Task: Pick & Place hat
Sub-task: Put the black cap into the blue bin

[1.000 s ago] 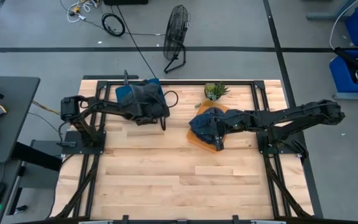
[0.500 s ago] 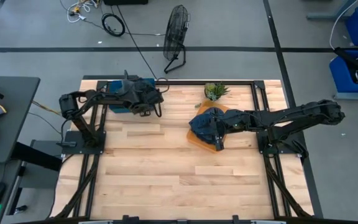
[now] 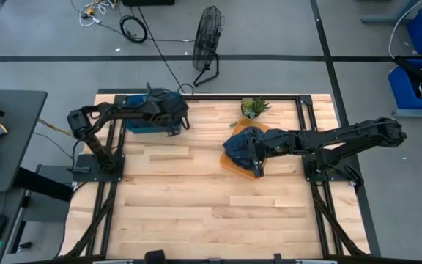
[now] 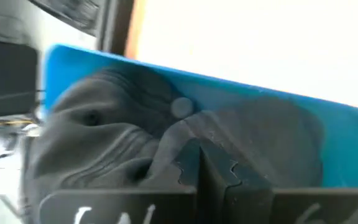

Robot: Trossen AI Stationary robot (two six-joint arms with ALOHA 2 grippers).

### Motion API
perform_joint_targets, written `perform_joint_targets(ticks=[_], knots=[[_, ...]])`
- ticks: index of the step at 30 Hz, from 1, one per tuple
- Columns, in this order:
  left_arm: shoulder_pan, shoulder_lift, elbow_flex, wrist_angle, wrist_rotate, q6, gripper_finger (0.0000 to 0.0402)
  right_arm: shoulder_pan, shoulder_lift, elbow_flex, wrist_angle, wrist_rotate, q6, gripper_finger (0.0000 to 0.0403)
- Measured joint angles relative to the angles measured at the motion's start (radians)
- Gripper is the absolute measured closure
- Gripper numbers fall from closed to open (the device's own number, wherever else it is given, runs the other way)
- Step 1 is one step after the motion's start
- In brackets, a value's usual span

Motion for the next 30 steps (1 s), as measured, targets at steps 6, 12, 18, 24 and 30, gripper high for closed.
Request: perform_joint_targets(ticks=[6,12,18,24,30], knots=[[-0.085,-0.091,0.000,-0.028,-0.175,-0.011,0.0397,0.000,0.000,0.000,-0.001,0.000,0.000,0.0270],[-0.117,-0.225,0.000,-0.047,-0.336,-0.122,0.0398,0.000,0.000,0.000,-0.002,0.000,0.000,0.0270],[0.006,-0.254,0.000,-0.131,-0.320,-0.223,0.0398,0.000,0.000,0.000,-0.003,0.000,0.000,0.0270],[0.139,-0.218,0.001,-0.231,-0.202,-0.337,0.0398,0.000,0.000,0.000,-0.008,0.000,0.000,0.0270],[0.199,-0.173,0.002,-0.334,-0.132,-0.412,0.0399,0.000,0.000,0.000,-0.015,0.000,0.000,0.0270]])
